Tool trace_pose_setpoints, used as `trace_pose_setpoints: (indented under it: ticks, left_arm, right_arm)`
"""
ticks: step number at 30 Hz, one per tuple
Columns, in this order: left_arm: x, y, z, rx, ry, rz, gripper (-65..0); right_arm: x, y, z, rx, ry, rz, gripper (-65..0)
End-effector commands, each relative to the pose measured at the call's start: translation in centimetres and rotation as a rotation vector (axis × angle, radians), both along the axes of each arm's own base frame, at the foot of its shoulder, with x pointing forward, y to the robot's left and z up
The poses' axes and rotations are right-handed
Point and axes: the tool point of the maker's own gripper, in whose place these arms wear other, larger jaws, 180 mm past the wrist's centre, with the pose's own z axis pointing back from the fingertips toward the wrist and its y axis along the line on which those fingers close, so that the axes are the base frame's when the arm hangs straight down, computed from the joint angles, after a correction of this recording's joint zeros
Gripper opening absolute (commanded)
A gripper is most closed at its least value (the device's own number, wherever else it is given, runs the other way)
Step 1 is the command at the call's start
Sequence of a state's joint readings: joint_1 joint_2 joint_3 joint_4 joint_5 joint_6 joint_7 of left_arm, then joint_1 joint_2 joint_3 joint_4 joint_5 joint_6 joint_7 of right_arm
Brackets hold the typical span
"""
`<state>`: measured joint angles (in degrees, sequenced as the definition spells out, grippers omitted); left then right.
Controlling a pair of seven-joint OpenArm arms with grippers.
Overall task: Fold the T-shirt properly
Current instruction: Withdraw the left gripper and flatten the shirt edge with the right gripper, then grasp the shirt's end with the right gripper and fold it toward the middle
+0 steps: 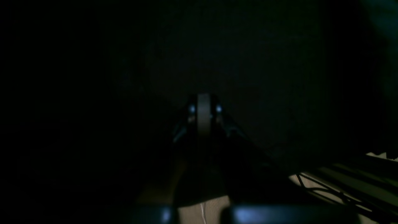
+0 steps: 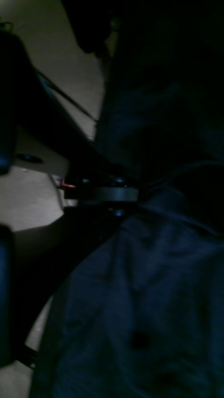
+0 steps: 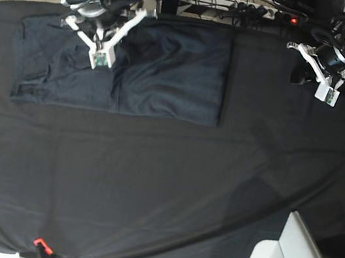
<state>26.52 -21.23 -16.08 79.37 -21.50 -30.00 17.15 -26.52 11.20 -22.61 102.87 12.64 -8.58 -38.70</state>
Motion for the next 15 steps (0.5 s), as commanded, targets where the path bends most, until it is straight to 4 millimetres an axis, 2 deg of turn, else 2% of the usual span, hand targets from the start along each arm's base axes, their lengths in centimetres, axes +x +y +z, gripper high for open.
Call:
trace_pose_setpoints:
  ticks: [1, 4, 7, 15]
  left_arm:
    - [1.1, 0.5, 1.0, 0.0, -0.043, 0.003, -65.0]
    - [0.7, 0.8, 0.4, -0.001, -0.024, 0.015, -65.0]
    - [0.5, 1.1, -0.1, -0.003, -0.011, 0.028, -65.0]
    - [0.6, 1.3, 0.0, -0.002, -0.016, 0.032, -65.0]
  right_arm:
    - [0.9, 0.2, 1.1, 0.015, -0.042, -0.005, -64.4]
    - [0.7, 0.5, 1.7, 0.027, -0.049, -0.005, -64.4]
    - [0.1, 0.4, 1.4, 0.021, -0.02, -0.003, -64.4]
    - [0.0, 0.3, 1.3, 0.018, -0.013, -0.005, -64.2]
